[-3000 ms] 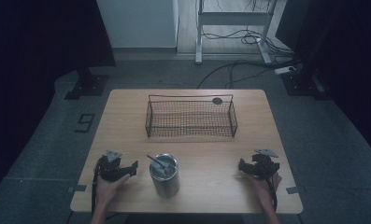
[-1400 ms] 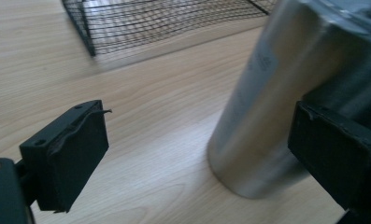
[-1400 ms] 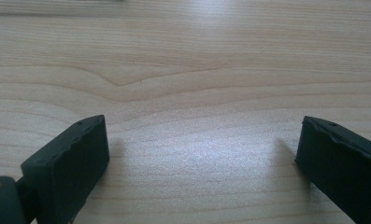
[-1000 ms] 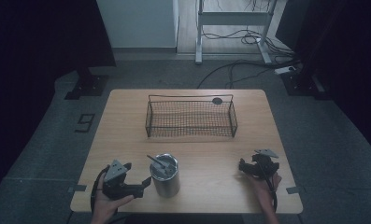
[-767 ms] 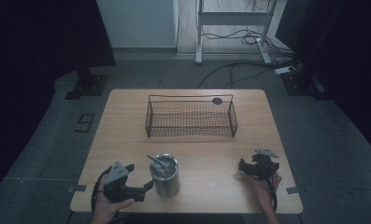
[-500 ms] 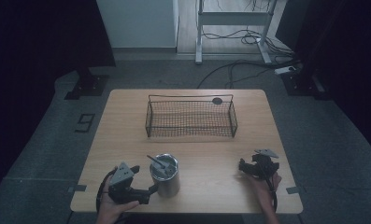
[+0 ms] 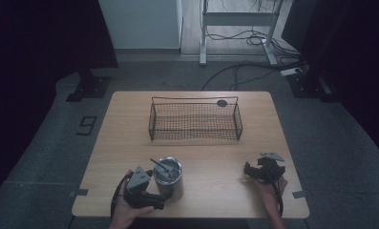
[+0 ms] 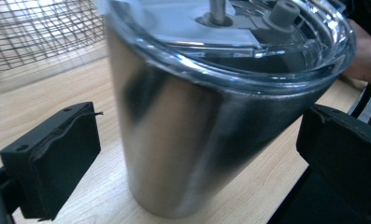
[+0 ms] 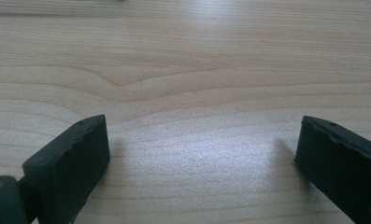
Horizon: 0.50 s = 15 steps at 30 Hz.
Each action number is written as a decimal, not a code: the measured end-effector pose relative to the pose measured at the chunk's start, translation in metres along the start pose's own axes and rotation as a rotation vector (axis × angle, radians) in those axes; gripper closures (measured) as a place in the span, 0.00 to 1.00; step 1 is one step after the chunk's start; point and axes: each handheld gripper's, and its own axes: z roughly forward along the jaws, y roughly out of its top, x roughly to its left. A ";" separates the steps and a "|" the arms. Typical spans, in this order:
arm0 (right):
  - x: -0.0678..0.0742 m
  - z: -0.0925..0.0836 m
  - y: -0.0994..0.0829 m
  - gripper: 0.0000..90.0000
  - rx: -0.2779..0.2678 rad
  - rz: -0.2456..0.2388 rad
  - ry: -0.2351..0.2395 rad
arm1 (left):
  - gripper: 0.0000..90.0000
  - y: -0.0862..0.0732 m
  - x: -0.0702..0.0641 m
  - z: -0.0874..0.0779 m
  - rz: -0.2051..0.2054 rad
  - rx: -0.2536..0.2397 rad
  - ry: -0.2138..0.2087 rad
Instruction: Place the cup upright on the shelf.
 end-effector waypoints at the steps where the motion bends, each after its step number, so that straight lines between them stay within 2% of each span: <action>1: 0.000 0.000 0.000 0.03 0.000 0.000 0.000 | 0.00 0.001 -0.002 0.003 0.008 0.004 0.001; 12: 0.000 0.000 0.000 0.03 0.000 0.001 0.000 | 0.00 0.009 -0.001 0.021 -0.001 0.001 0.006; 15: 0.000 0.000 0.000 0.03 0.000 0.001 -0.001 | 0.00 0.010 -0.002 0.027 0.006 0.008 0.019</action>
